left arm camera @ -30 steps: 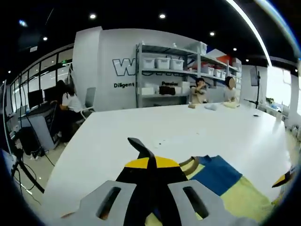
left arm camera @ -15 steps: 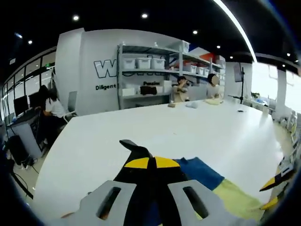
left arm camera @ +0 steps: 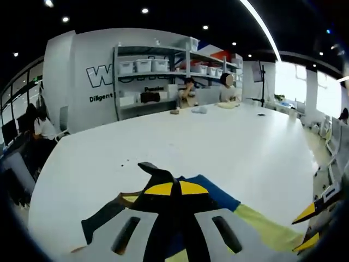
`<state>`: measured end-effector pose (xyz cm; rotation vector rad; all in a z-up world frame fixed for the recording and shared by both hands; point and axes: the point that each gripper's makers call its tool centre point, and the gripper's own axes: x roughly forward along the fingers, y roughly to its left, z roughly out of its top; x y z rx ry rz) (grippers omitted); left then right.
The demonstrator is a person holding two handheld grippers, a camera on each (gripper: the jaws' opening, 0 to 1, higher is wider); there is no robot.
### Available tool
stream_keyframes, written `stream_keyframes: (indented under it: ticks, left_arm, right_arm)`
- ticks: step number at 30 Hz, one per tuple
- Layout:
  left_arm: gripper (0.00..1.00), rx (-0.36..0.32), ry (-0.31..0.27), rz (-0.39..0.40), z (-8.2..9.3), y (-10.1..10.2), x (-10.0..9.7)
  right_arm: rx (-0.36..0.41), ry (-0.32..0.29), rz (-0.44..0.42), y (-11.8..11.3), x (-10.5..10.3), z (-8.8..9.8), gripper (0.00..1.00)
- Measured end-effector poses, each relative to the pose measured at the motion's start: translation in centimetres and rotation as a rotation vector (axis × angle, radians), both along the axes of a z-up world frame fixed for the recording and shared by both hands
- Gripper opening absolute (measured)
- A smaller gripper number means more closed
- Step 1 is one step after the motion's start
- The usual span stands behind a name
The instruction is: Fold the garment on the visible template until the final outline fits inside the template.
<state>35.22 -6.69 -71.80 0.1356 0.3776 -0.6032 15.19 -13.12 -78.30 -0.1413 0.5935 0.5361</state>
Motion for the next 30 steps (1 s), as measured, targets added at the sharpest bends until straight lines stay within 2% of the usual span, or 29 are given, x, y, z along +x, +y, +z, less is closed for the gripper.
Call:
stream_keyframes:
  ticks: [5, 12, 13, 16, 19, 24, 30]
  left_arm:
    - [0.0, 0.029, 0.005, -0.042, -0.9, -1.5, -0.7]
    - [0.0, 0.077, 0.029, -0.077, -3.8, -3.4, -1.1]
    - [0.0, 0.094, 0.039, -0.081, -4.7, -3.8, -1.1]
    - [0.0, 0.12, 0.045, -0.086, -6.1, -4.4, -1.2]
    - [0.0, 0.116, 0.054, -0.082, -6.8, -4.5, -1.2]
    - [0.0, 0.154, 0.059, -0.091, -8.6, -5.2, -1.3]
    - [0.0, 0.156, 0.08, -0.083, -10.4, -5.7, -1.0]
  right_arm:
    - [0.001, 0.003, 0.001, 0.0, 0.0, 0.0, 0.32]
    - [-0.001, 0.011, 0.006, 0.1, -0.1, -0.2, 0.32]
    - [0.0, 0.012, 0.008, 0.1, -0.1, -0.2, 0.32]
    - [-0.002, 0.015, 0.009, 0.1, -0.2, -0.3, 0.32]
    - [-0.003, 0.016, 0.01, 0.2, -0.2, -0.3, 0.32]
    - [-0.007, 0.024, 0.017, 0.3, -0.3, -0.5, 0.32]
    - [-0.01, 0.031, 0.019, 0.3, -0.4, -0.7, 0.32]
